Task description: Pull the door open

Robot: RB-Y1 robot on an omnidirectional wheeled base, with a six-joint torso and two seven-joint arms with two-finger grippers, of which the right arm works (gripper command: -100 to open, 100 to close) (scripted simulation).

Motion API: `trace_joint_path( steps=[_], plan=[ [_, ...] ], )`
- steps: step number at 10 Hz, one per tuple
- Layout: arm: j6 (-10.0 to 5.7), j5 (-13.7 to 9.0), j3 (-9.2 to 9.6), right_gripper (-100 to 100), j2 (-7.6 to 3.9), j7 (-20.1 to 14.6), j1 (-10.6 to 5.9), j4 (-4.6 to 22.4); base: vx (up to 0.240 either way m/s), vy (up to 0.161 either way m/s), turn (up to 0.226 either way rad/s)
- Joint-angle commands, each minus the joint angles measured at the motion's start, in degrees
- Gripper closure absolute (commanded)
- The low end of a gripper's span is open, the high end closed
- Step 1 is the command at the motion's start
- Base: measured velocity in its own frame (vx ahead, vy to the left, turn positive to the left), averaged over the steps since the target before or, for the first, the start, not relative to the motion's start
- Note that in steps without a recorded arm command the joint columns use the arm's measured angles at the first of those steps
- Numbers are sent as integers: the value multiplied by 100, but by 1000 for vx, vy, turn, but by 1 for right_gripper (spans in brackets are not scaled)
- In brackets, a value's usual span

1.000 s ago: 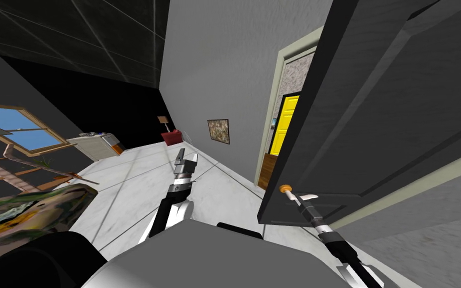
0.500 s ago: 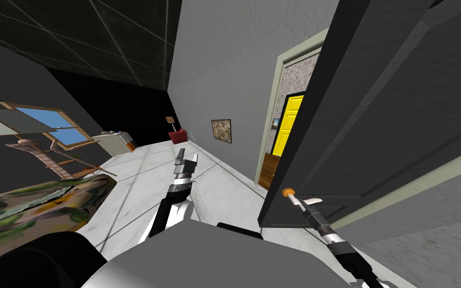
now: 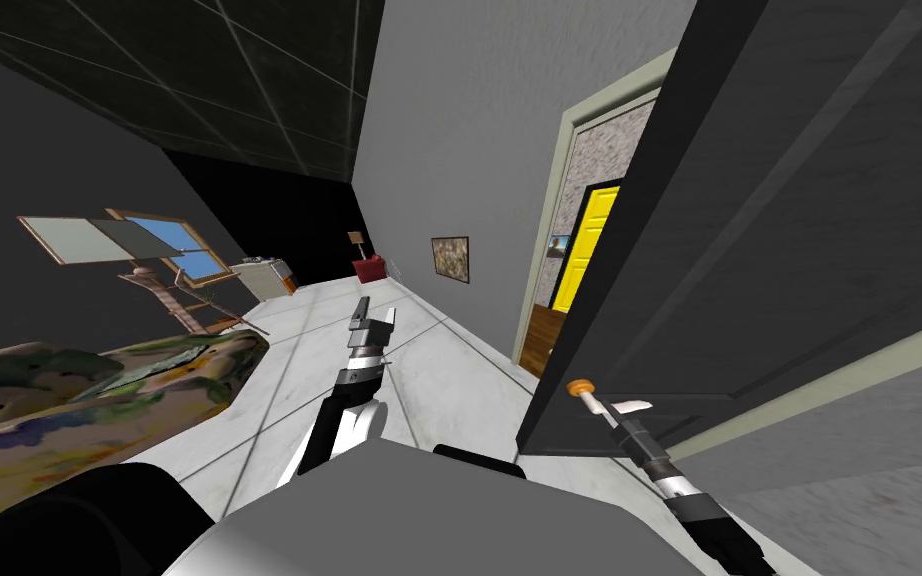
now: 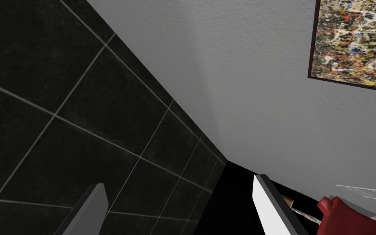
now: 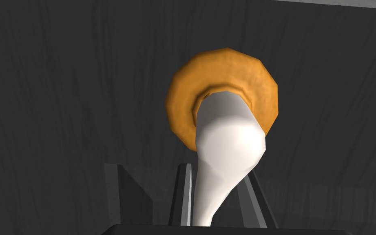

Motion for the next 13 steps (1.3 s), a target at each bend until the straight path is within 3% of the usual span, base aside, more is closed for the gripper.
trace_joint_path(
  steps=[1, 7, 8, 13],
  plan=[
    [-70, 4, 12, 100, -26, -9, 57, 1, -211, -109, 202],
    [-297, 1, 30, 100, -105, -44, 121, 106, -179, -98, 136],
    [-254, 15, 53, 100, -65, -47, 123, 90, -61, -47, 34],
    [-524, 110, 148, 100, -122, -74, 205, 101, -130, -62, 76]
  ],
)
